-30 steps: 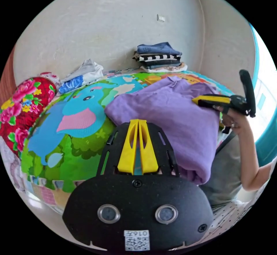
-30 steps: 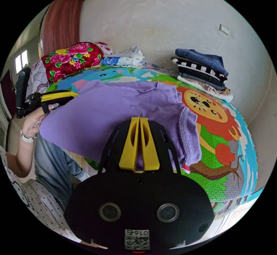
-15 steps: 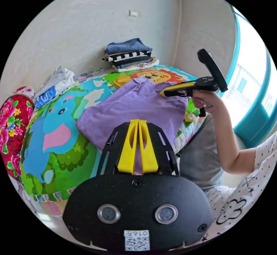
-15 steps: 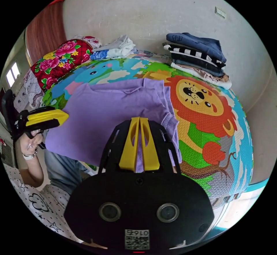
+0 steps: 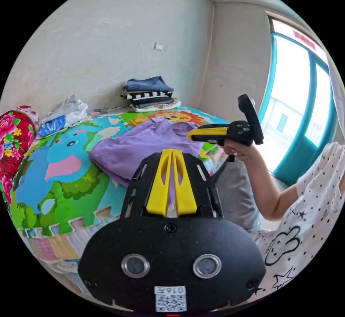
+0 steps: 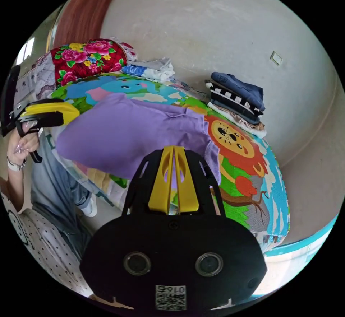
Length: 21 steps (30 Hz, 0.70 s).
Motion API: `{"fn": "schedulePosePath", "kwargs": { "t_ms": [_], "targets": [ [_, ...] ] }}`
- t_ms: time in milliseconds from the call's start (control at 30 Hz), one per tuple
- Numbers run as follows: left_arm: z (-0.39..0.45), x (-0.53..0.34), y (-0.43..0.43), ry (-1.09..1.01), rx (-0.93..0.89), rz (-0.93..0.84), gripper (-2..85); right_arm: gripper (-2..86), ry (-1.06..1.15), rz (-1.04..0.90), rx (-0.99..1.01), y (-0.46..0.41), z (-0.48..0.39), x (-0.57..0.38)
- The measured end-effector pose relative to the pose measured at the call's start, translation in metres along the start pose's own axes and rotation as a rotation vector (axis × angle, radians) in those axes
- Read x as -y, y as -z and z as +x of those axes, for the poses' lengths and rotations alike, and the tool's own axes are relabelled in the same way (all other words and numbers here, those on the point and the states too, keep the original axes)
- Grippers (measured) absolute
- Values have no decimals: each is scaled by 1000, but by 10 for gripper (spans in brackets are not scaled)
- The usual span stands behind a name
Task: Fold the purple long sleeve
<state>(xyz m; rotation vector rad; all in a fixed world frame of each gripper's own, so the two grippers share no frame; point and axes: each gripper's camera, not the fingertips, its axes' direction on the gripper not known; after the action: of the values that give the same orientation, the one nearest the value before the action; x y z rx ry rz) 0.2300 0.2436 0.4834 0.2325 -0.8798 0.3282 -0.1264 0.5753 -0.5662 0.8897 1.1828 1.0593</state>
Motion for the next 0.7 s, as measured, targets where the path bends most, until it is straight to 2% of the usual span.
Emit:
{"fn": "schedulePosePath", "kwargs": {
  "t_ms": [133,267,400,500,600,700],
  "targets": [
    [5,-13,-19,-17,58,-107,-10,-4,2,123,143,26,-15,0],
    [5,-35,-30,-54,52,-135,-10,-3,23,75,159,32,-23,4],
    [-8,-49,-29,3,-44,-97,-9,-1,11,76,175,41,-24,4],
    [-3,-53,-20,16,-51,-81,-9,4,-14,106,179,55,-23,3],
    [9,-59,4,7,34,-55,-5,22,-19,217,156,92,-24,0],
    [10,-72,25,56,123,-37,18,107,89,387,104,133,-34,-18]
  ]
}}
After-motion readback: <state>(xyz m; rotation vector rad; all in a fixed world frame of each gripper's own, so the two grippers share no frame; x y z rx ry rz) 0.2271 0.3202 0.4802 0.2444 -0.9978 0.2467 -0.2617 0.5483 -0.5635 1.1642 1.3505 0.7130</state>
